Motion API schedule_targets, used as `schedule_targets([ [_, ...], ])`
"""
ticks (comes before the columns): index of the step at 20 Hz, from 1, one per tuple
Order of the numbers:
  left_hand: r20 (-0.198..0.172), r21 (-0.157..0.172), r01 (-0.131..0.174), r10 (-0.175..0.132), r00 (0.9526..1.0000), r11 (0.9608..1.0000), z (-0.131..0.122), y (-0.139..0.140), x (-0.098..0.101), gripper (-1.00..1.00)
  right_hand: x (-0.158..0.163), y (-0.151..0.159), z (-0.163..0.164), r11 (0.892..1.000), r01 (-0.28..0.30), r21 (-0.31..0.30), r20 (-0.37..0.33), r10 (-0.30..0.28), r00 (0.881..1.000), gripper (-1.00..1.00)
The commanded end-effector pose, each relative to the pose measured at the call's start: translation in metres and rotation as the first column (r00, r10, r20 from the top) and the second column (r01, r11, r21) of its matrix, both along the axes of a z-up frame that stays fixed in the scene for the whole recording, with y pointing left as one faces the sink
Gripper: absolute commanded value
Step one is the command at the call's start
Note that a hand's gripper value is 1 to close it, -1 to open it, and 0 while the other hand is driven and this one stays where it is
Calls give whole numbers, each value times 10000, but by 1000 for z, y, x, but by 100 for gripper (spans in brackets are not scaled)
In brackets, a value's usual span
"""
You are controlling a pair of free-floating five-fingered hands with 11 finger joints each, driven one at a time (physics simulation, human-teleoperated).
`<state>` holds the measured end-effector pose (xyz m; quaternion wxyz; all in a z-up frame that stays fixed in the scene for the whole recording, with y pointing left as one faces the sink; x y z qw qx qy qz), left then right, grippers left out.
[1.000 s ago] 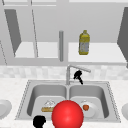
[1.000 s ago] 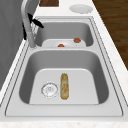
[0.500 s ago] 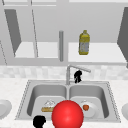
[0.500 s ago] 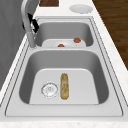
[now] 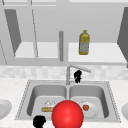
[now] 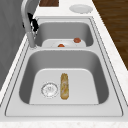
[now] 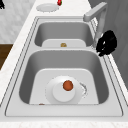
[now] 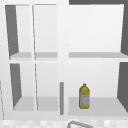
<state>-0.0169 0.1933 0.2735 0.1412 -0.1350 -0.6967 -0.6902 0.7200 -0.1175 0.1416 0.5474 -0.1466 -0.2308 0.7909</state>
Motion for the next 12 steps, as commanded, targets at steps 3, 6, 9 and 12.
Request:
schedule_targets([
  [3,0,0,0,0,10000,10000,0,0,0,0,-2,11,11,9958,871,286,35,-873,9962,100],
  [6,0,0,0,0,10000,10000,0,0,0,0,-4,17,17,9968,804,20,97,-804,9967,100],
  [9,0,0,0,0,10000,10000,0,0,0,0,-4,21,23,9958,893,-210,115,-891,9960,100],
  [12,0,0,0,0,10000,10000,0,0,0,0,-2,27,26,9923,1030,-682,132,-1024,9947,100],
])
